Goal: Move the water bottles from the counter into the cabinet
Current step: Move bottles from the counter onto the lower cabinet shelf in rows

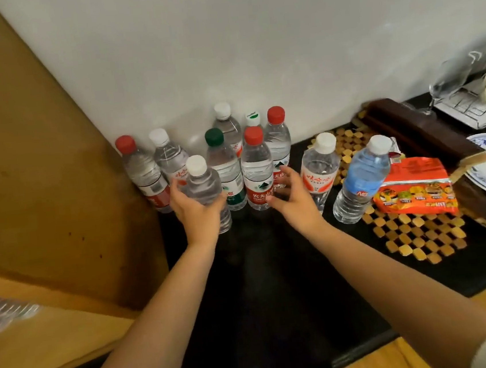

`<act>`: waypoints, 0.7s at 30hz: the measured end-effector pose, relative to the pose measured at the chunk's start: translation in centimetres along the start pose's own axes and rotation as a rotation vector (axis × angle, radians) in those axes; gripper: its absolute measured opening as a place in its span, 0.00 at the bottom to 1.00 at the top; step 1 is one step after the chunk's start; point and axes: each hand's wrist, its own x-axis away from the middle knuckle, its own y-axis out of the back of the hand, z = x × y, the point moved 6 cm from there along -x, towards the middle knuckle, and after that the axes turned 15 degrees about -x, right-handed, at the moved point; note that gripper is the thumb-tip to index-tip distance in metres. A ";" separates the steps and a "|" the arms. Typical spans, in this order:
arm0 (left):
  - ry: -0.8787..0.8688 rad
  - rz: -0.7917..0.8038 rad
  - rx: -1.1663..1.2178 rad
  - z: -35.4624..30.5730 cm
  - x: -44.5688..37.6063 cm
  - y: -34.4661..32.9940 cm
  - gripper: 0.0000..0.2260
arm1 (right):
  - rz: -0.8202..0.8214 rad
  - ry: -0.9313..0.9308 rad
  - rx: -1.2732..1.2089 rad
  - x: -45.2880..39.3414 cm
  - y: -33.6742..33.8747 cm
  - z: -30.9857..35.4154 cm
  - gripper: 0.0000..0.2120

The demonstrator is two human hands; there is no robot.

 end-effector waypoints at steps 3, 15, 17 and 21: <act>-0.016 0.023 0.012 -0.6 -1.1 -0.6 0.43 | -0.030 0.066 0.077 -2.4 -0.7 1.6 0.38; -0.116 0.107 -0.044 -0.6 -1.9 -1.0 0.38 | -0.046 0.087 0.271 -5.3 -1.9 2.1 0.38; -0.124 0.111 -0.071 -0.5 -1.8 -0.8 0.38 | -0.057 0.078 0.263 -5.4 -2.1 2.1 0.37; -0.138 0.143 -0.091 -0.2 -1.4 -0.4 0.38 | -0.039 0.102 0.267 -5.1 -2.3 2.2 0.35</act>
